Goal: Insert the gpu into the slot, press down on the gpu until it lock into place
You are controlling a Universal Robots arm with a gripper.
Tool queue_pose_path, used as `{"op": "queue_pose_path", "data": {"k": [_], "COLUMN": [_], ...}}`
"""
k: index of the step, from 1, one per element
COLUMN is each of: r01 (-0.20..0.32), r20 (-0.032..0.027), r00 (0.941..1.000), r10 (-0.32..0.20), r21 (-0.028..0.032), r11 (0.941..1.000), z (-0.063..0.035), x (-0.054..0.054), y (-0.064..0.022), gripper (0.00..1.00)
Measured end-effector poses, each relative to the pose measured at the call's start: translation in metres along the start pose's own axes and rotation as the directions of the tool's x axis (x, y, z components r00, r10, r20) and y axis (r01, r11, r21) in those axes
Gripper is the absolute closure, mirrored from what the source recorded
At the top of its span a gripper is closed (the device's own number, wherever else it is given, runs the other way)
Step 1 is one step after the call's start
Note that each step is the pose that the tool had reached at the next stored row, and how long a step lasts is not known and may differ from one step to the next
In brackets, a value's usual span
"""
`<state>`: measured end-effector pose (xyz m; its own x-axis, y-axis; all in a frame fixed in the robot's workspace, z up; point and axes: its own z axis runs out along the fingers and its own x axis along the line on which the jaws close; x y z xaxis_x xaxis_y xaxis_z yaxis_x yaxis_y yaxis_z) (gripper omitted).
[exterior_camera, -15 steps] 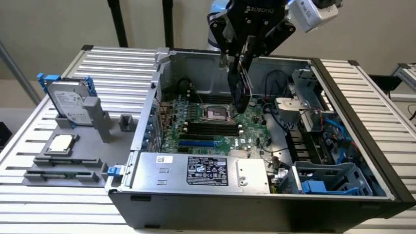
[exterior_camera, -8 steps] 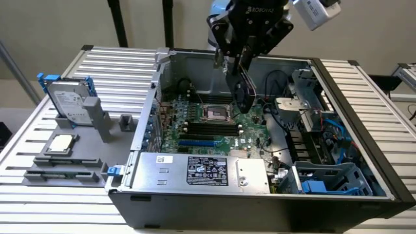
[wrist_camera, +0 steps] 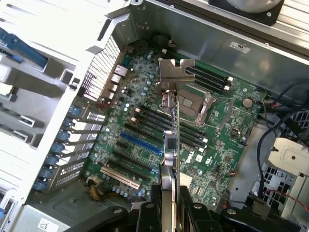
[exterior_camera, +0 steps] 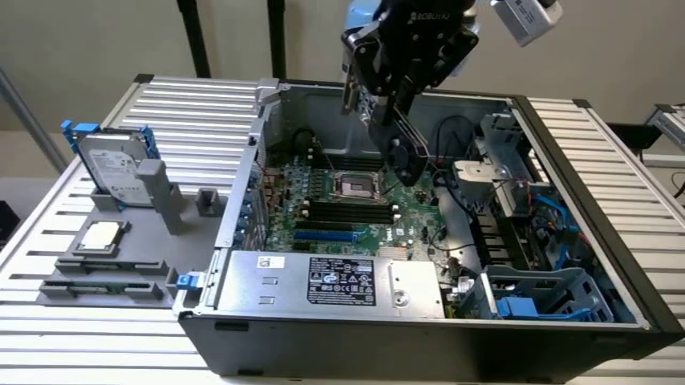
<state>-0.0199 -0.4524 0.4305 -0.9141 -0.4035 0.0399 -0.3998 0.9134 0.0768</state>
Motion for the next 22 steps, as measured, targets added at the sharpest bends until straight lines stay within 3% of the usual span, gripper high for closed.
{"op": "queue_pose_path", "data": {"k": [5,11,17,22], "r01": [0.091,0.199,0.303,0.389], "r20": [-0.0064,-0.0122,-0.0155,-0.0204], "r00": [0.9958,0.9800,0.9529,0.9210], "r10": [-0.091,-0.199,-0.303,-0.389], "r21": [0.0037,0.0088,0.0156,0.0194], "r11": [0.9958,0.9800,0.9528,0.9208], "z": [0.0000,0.0001,0.0005,0.0012], "x": [0.0000,-0.0001,-0.0001,-0.0001], "y": [0.0000,0.0000,-0.0001,-0.0001], "gripper": [0.74,0.74,0.74,0.74]}}
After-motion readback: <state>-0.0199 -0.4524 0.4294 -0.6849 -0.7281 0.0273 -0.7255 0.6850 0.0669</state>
